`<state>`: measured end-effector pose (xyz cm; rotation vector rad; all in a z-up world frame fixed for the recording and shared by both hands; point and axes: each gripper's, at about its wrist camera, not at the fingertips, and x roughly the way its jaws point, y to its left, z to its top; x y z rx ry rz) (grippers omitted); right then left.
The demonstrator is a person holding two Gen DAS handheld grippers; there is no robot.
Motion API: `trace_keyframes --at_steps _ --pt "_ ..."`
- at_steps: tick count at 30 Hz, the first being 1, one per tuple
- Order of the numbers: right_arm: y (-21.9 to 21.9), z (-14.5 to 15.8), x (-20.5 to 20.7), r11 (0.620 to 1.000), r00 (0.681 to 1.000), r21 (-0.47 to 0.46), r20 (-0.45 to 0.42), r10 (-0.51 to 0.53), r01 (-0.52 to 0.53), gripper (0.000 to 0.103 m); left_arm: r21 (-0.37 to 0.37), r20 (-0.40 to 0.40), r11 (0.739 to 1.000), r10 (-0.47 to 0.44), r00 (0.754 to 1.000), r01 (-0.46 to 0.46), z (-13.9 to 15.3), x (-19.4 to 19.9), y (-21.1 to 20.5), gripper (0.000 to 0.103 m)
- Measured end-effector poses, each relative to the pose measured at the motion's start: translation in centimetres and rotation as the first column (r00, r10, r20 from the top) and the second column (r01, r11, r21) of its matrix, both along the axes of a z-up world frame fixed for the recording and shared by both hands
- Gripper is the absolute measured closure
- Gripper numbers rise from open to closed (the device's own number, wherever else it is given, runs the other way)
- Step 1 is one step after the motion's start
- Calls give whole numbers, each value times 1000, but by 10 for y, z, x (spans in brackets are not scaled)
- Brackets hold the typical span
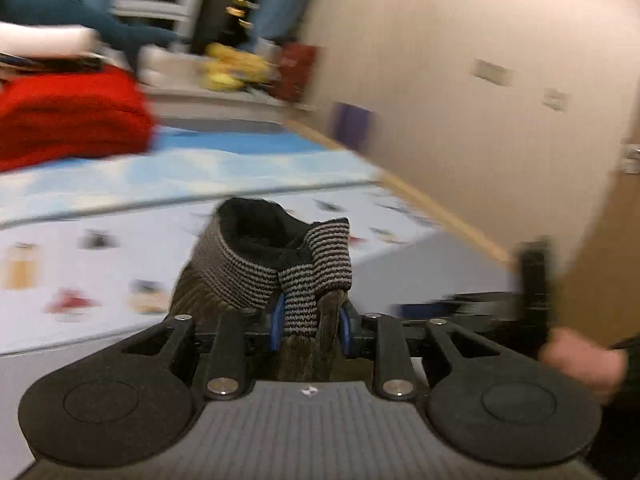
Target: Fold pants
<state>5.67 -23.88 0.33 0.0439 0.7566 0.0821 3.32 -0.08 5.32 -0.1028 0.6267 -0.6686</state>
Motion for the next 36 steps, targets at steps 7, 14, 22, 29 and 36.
trace_keyframes --at_steps 7,14,22,29,36 --pt "-54 -14 7 963 968 114 -96 -232 243 48 -44 -85 999 4 996 -7 -14 17 -33 42" --pt "-64 -32 16 937 958 252 -214 -190 243 36 166 -272 961 260 927 -221 -54 74 11 42" --pt "-21 -75 28 972 910 180 -410 -66 152 17 309 -294 931 289 911 -195 -76 77 25 42" --pt "3 -62 22 988 946 152 -324 15 37 61 325 -283 921 311 907 -215 -63 56 37 42" --pt "-2 -34 6 991 985 108 -144 91 -75 81 324 -273 919 318 908 -224 -58 55 38 42"
